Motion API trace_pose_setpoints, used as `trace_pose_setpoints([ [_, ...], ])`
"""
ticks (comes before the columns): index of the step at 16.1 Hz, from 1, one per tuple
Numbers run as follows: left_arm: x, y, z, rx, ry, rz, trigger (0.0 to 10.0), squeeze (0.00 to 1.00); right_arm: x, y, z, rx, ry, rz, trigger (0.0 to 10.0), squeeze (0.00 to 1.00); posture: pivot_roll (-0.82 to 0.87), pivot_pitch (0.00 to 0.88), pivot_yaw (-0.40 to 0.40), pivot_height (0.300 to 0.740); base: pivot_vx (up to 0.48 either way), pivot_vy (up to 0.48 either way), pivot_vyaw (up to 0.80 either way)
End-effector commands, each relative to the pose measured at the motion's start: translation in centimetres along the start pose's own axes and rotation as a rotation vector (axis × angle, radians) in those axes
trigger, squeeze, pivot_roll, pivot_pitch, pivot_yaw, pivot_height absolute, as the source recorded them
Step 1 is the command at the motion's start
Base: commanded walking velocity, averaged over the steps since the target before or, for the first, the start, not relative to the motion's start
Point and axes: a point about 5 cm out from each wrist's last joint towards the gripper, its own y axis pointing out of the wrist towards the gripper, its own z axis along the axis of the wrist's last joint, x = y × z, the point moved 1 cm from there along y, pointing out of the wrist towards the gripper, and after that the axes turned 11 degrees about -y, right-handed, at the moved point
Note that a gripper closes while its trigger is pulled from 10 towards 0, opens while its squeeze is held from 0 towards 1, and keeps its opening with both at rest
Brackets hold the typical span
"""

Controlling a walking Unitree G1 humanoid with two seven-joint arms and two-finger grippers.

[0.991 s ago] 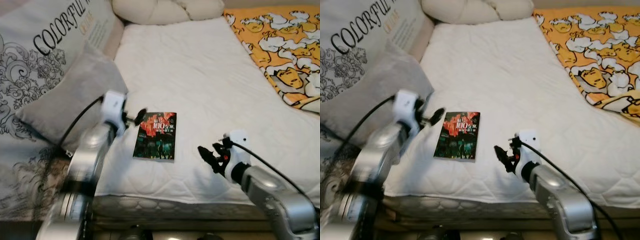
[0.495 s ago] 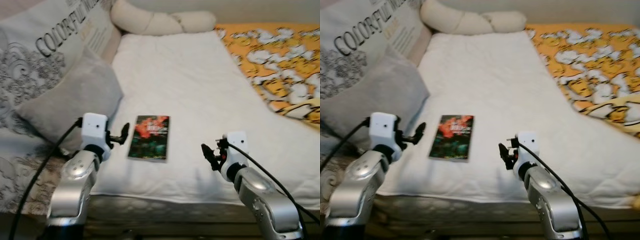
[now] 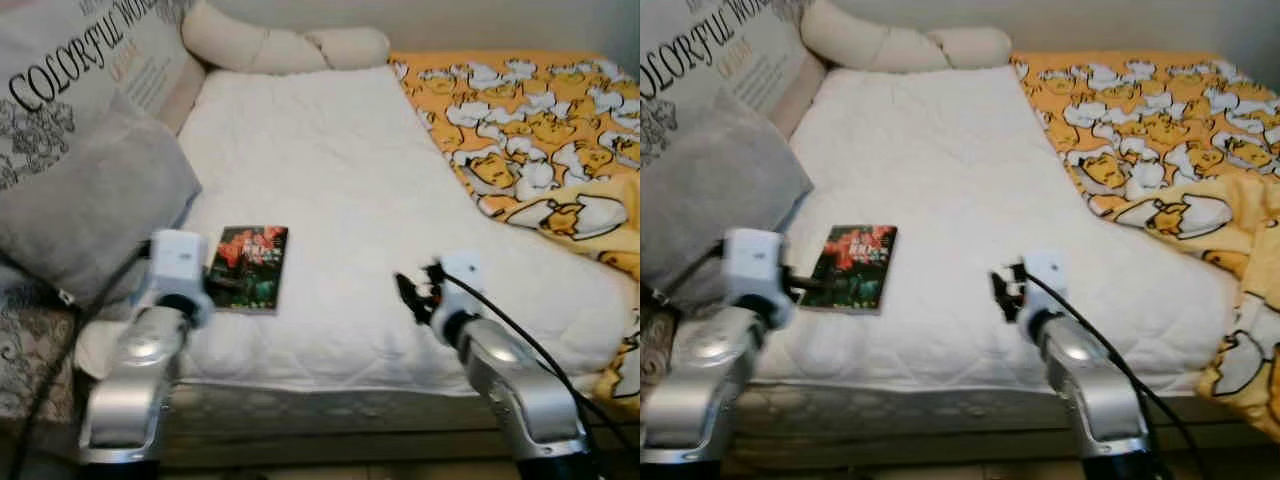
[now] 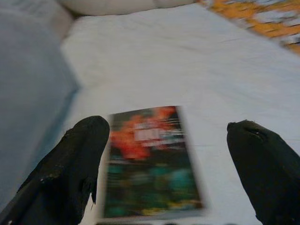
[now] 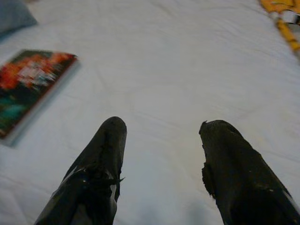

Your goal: Clean up the room

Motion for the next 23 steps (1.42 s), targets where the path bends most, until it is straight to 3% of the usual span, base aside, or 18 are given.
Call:
trace_pose_setpoints([
  [1,-0.6,-0.1,0.7,0.017,0.028,0.026,10.0,1.0,-0.1,0.2,0.4,0.015,0.001,0.005,10.0,0.0,-0.02,0.0,0.01,0.74,0.0,-0.319,0.0],
  [13,-0.6,0.7,1.4,0.014,0.041,0.019,10.0,1.0,0.1,1.3,1.0,0.029,-0.03,0.006,10.0,0.0,-0.02,0.0,0.021,0.74,0.0,-0.315,0.0],
  [23,-0.6,0.9,1.4,0.012,0.043,0.014,10.0,1.0,0.2,1.5,1.3,0.04,0.022,0.019,10.0,0.0,-0.03,0.0,0.025,0.74,0.0,-0.289,0.0],
])
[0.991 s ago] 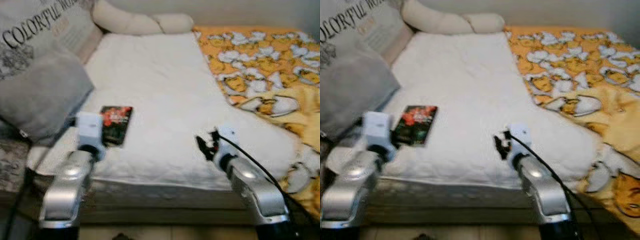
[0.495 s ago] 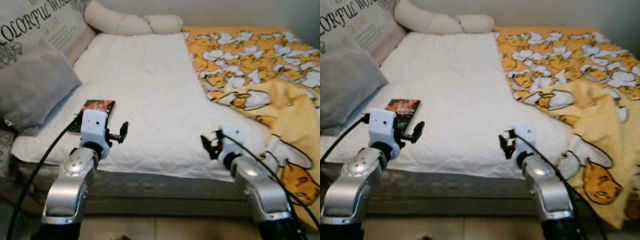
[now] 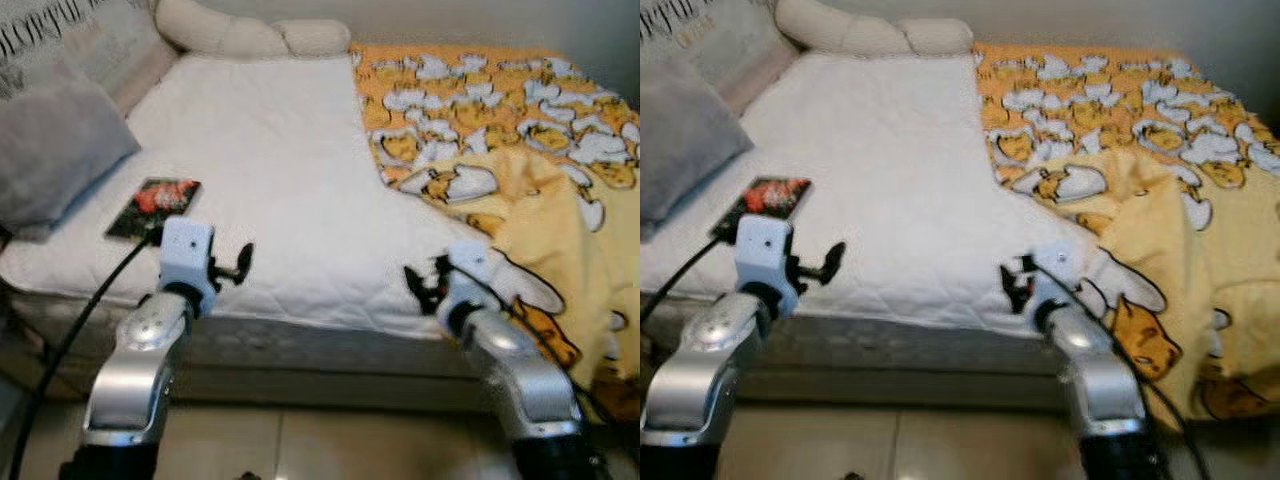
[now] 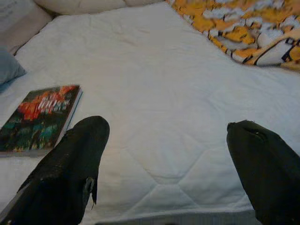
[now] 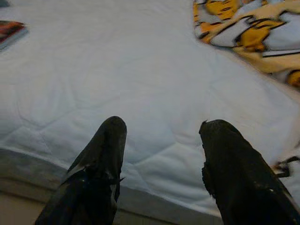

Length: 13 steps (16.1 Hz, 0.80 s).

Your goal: Clean up the room

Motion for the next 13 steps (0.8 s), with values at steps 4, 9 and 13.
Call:
trace_pose_setpoints([
  [4,0.13,0.25,0.35,0.018,-0.029,0.003,10.0,1.0,0.39,0.03,0.54,0.015,0.008,0.007,10.0,1.0,-0.03,0.0,0.026,0.74,0.0,-0.204,0.0],
  [9,0.14,0.32,0.3,0.042,-0.02,0.009,10.0,1.0,0.55,0.14,0.82,0.008,-0.031,0.003,10.0,1.0,-0.03,0.0,0.029,0.74,0.0,0.0,0.0],
  [13,0.36,0.36,0.21,0.044,-0.03,-0.017,10.0,1.0,0.41,0.3,0.64,-0.013,-0.058,0.017,10.0,1.0,-0.03,0.0,0.029,0.74,0.188,0.0,0.0],
])
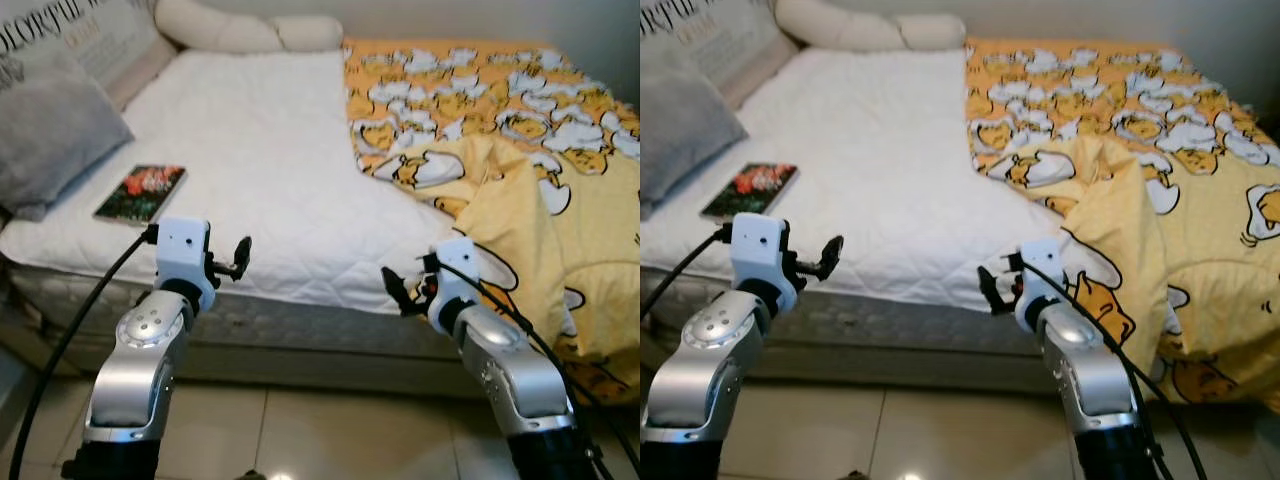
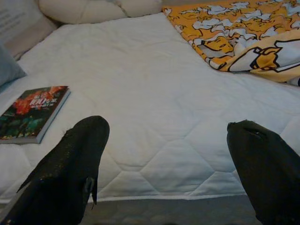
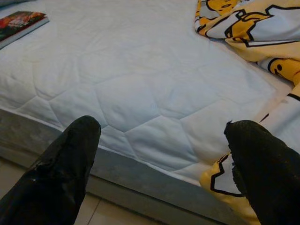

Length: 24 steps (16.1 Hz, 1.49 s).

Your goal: Clean up the room

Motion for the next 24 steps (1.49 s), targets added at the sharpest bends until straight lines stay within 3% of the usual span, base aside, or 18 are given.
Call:
trace_pose_setpoints([
  [1,0.05,0.02,0.1,0.008,0.001,-0.011,10.0,1.0,0.11,0.15,0.33,-0.003,-0.006,-0.004,10.0,1.0,-0.03,0.0,0.029,0.74,0.259,0.0,-0.43],
  [4,0.12,0.07,0.11,0.011,0.0,-0.019,10.0,1.0,0.21,0.19,0.38,-0.003,-0.007,-0.013,10.0,1.0,-0.03,0.0,0.029,0.74,0.254,0.0,-0.64],
  [24,0.24,0.16,0.0,0.01,0.007,-0.041,10.0,1.0,-0.04,0.27,0.32,0.0,-0.04,0.0,10.0,1.0,-0.03,0.0,0.022,0.74,0.32,0.0,0.0],
])
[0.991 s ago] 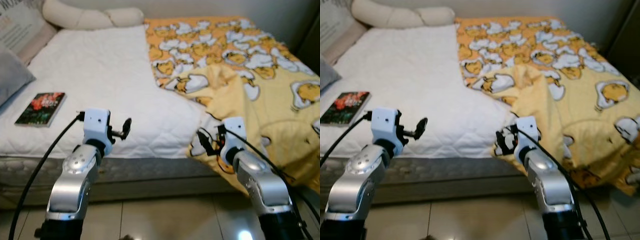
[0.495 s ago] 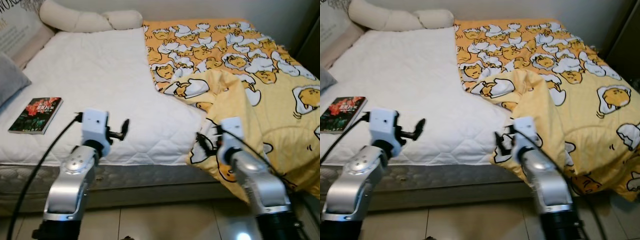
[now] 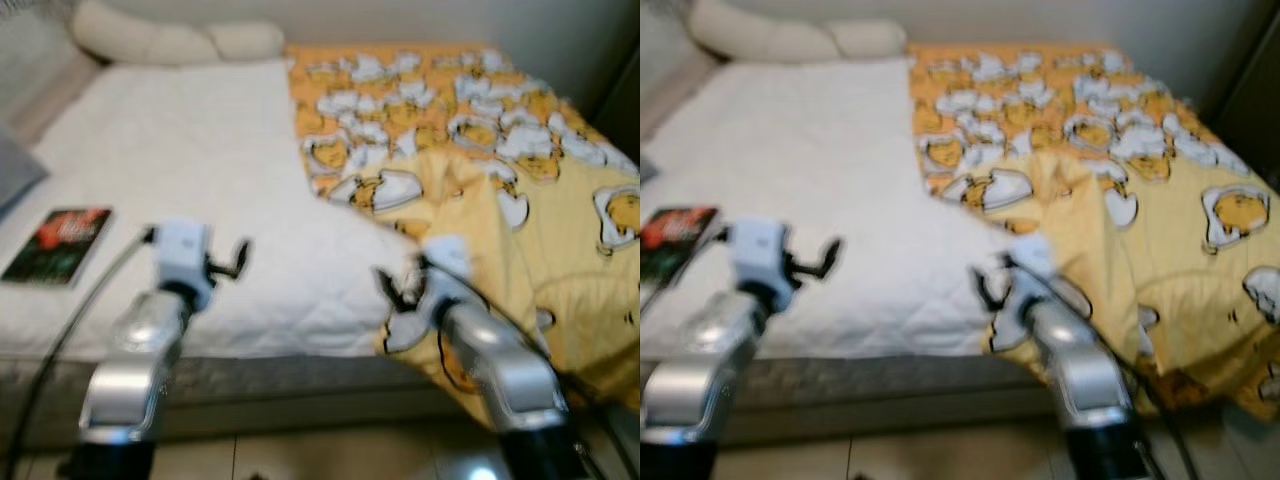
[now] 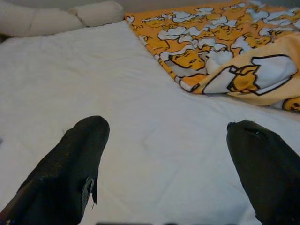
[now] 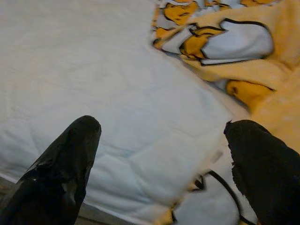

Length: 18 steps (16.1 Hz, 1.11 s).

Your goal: Clean up the room

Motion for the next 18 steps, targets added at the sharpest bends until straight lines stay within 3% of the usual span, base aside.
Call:
trace_pose_setpoints([
  [1,0.8,0.2,0.0,-0.001,-0.006,-0.028,10.0,1.0,1.3,-0.3,-0.3,-0.01,-0.011,-0.041,10.0,1.0,-0.03,0.0,0.022,0.74,0.364,0.0,0.0],
  [9,0.8,0.2,0.0,-0.004,0.008,-0.035,10.0,1.0,1.3,-0.3,-0.4,-0.018,-0.021,-0.032,10.0,1.0,-0.03,0.0,0.024,0.74,0.348,0.0,0.0],
  [13,1.2,-0.7,-0.4,-0.028,0.023,-0.096,10.0,1.0,1.9,-0.7,-1.2,-0.065,-0.041,-0.092,10.0,1.0,-0.06,0.0,0.05,0.74,0.0,0.0,0.0],
  [17,2.1,-1.3,-1.1,-0.053,0.044,-0.17,10.0,1.0,2.5,0.3,-3.4,-0.215,-0.048,-0.166,10.0,1.0,-0.05,0.0,0.052,0.74,0.0,0.0,0.0],
  [18,2.6,-1.5,-1.2,-0.078,0.063,-0.236,10.0,1.0,2.6,1.6,-4.1,-0.28,-0.063,-0.178,10.0,1.0,-0.04,0.0,0.061,0.74,0.0,0.0,0.0],
])
